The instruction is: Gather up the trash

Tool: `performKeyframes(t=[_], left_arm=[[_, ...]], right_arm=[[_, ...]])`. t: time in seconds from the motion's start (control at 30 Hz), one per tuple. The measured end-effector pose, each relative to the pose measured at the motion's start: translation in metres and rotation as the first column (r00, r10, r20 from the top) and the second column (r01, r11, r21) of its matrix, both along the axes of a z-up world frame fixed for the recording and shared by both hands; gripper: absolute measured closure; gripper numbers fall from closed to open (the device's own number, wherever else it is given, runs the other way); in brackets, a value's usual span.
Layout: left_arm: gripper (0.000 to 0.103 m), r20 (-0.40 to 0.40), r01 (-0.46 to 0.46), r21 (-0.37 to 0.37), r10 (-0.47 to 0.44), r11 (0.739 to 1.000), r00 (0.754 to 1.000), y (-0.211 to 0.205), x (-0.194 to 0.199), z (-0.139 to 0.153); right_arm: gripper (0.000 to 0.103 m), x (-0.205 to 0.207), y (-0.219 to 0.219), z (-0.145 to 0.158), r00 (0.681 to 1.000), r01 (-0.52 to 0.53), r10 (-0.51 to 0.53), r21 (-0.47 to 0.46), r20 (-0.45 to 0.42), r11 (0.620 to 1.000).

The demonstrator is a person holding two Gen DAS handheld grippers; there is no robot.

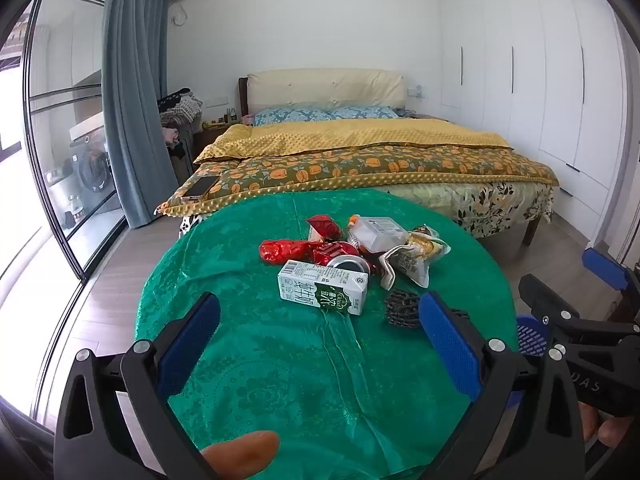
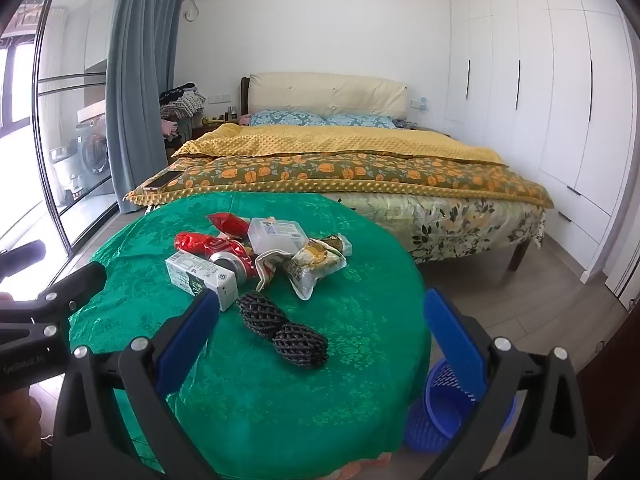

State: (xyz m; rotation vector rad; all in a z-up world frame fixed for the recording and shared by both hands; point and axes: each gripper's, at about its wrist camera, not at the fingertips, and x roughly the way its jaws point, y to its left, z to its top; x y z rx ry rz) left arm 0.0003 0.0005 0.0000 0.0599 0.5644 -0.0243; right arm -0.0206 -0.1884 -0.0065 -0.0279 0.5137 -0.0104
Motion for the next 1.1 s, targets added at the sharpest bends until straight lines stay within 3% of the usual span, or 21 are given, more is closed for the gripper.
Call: performKeyframes(t=[1.1], left_arm=[[0.004,0.003,0.002,-0.001,-0.002,1.000,1.000,0.0003,-0.0002,0.0002]], right_arm=[[0.005,-0.0004,-0.0007,0.0006,1.000,0.000,0.000,0.004,0.001,1.000]])
